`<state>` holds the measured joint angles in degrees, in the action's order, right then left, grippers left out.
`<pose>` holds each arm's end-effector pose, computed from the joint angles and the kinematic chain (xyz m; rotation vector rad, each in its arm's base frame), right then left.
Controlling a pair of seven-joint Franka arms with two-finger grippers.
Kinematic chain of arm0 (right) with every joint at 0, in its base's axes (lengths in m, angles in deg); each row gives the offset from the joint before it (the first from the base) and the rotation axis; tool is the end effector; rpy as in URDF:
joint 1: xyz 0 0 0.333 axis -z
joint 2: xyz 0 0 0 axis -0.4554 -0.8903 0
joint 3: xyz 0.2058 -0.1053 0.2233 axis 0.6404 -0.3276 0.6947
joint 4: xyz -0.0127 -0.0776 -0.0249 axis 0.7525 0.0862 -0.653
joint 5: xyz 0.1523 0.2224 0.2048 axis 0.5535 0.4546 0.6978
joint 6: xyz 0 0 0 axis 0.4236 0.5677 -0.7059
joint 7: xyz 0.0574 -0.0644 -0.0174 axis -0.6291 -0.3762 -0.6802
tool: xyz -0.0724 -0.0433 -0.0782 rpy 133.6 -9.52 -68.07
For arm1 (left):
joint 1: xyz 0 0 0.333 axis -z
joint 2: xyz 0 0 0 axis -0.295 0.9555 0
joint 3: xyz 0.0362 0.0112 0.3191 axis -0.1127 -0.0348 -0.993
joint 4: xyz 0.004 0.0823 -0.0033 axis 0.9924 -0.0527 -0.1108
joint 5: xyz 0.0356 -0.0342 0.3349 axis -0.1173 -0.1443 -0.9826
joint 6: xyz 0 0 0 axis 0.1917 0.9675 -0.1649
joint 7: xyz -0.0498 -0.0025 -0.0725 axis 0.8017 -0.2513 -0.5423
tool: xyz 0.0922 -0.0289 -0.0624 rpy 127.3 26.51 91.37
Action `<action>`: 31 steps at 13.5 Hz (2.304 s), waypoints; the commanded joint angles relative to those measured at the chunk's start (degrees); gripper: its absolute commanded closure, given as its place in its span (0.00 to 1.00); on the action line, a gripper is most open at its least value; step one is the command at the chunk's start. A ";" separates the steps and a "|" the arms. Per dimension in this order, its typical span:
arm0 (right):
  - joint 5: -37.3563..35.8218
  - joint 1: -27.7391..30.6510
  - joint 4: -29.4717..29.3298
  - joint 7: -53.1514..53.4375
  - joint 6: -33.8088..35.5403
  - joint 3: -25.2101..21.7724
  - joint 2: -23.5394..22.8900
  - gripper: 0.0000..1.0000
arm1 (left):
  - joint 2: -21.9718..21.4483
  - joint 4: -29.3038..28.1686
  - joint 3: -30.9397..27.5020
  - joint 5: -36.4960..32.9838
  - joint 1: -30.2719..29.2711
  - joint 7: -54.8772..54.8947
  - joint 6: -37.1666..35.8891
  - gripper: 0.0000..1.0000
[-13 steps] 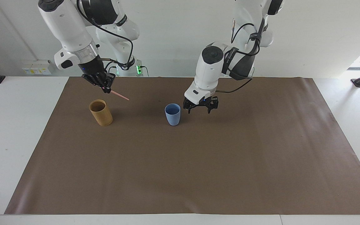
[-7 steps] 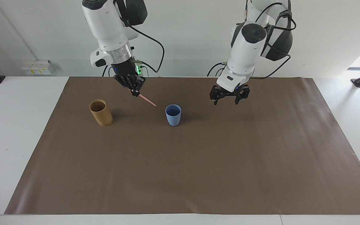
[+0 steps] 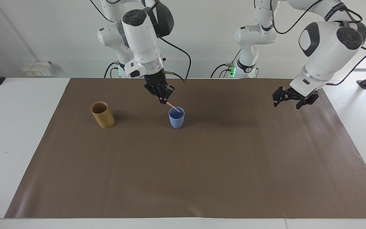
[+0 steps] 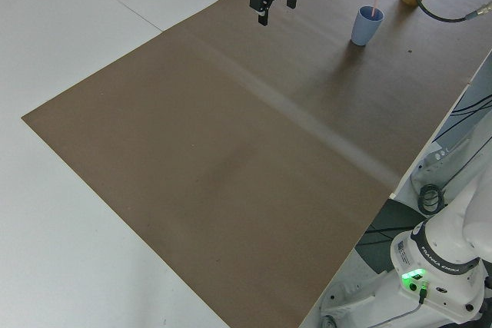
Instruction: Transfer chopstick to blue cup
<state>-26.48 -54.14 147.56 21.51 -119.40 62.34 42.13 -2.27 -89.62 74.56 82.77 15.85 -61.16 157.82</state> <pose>0.4936 0.2329 0.5413 -2.8691 0.7279 -0.0557 0.5235 -0.0322 0.5476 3.0840 -0.3002 -0.1122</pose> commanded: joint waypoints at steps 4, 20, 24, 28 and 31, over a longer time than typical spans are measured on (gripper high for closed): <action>-0.62 -1.16 7.93 -8.01 -9.51 0.05 1.75 1.00 | -4.75 1.70 0.82 -0.43 -1.33 1.86 -2.48 0.00; -3.42 6.20 8.03 -17.22 -5.25 -0.21 6.58 0.00 | -8.63 8.39 0.82 -1.57 -1.42 1.59 -15.76 0.00; -3.61 16.12 4.01 -32.33 3.80 -0.39 8.35 0.00 | -8.54 7.96 0.82 -1.31 -1.42 1.85 -12.17 0.00; -9.04 20.28 -2.25 -36.13 9.53 -0.47 7.20 0.00 | -7.22 7.87 0.82 -1.66 -1.15 1.77 -9.96 0.00; -11.17 21.24 -10.40 -40.52 17.94 -0.56 3.27 0.00 | -7.40 7.78 0.82 -1.66 -1.42 1.77 -10.58 0.00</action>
<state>-36.44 -34.05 143.85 -15.93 -106.53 61.22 49.51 -9.00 -80.98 74.96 82.07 15.14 -59.86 146.38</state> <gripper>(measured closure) 0.000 0.000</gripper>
